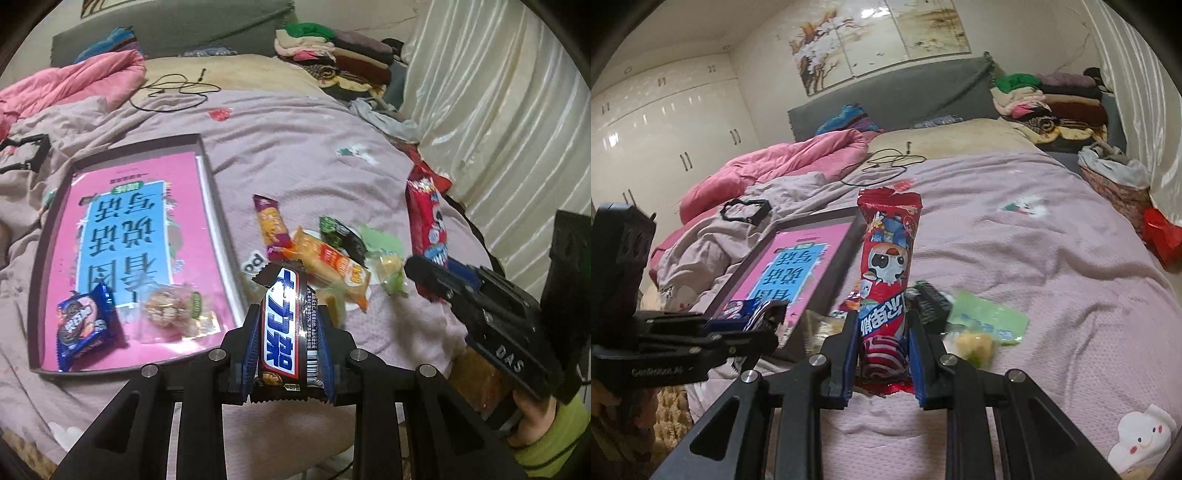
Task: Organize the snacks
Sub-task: 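Carry the chocolate bar onto the tray with the left tool while the right lowers the red packet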
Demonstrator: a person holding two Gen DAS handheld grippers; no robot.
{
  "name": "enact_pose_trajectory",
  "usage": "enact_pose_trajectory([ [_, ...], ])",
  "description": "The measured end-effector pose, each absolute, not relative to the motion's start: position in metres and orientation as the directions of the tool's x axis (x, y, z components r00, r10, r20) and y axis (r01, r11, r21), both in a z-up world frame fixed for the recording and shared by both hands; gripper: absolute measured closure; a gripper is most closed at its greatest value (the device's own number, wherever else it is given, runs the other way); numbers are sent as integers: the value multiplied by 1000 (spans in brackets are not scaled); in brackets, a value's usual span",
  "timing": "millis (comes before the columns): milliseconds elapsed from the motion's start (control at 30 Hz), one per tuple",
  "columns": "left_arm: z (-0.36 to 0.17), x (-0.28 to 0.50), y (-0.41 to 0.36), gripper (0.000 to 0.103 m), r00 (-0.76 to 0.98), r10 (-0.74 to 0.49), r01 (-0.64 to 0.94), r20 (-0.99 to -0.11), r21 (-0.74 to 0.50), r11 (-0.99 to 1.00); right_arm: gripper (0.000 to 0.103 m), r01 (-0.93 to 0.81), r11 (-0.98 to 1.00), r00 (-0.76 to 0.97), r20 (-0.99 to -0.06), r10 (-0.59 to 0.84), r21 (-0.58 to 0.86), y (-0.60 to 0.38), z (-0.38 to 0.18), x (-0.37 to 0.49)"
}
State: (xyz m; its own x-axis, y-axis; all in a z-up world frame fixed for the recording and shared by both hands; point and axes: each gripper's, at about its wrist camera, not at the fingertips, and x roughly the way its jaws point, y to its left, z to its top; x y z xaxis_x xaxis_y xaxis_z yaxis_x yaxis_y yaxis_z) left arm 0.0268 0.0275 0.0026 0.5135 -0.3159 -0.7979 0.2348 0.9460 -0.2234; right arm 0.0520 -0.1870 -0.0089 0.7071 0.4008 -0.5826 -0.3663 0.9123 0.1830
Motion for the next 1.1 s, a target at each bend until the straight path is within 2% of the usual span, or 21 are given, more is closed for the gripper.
enact_pose_trajectory([
  [833, 6, 42, 137, 74, 583, -224, -4, -781, -278, 961, 78, -487, 860, 634, -615, 470, 154, -93, -4, 52],
  [1100, -6, 48, 144, 74, 591, -221, -8, -776, -280, 960, 78, -501, 852, 608, -639, 472, 153, -74, -13, 60],
])
